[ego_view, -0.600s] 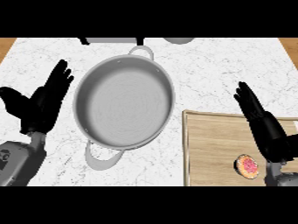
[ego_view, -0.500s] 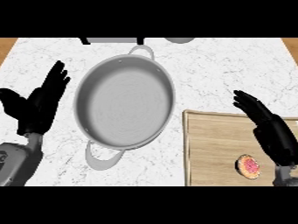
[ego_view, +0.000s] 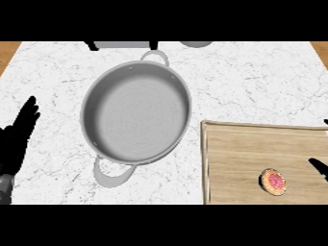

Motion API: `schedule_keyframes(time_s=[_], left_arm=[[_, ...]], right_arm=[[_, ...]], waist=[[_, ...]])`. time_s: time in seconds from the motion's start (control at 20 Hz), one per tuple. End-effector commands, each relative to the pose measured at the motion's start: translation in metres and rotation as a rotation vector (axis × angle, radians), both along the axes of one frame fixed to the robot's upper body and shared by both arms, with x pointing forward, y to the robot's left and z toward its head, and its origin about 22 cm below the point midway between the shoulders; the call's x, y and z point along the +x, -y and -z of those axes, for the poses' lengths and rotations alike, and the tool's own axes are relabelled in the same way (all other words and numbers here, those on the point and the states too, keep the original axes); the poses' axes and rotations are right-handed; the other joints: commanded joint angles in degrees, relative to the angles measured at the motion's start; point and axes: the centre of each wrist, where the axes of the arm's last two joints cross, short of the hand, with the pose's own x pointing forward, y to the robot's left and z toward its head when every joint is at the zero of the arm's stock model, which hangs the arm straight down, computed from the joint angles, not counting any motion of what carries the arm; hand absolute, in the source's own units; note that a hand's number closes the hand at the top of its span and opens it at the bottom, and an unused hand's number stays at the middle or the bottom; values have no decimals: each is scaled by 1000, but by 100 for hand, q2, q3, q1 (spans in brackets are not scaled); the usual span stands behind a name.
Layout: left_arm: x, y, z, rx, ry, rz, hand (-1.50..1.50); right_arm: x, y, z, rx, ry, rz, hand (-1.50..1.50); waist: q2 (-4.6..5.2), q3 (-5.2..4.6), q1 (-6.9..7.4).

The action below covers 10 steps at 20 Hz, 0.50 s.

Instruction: Pick the cupcake from the tray and place it in the pot

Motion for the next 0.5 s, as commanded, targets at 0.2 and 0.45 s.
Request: schedule_keyframes(time_s=[0.2,0.45], left_arm=[[-26,-1,14,36,-14,-7,0],[-19,-6,14,36,-10,-11,0]], right_arm=[[-75,32,13,-73,101,-84,-150],[-55,32,-45,-201,-90,-171,-150]], waist=[[58,9,62],[65,0,65]])
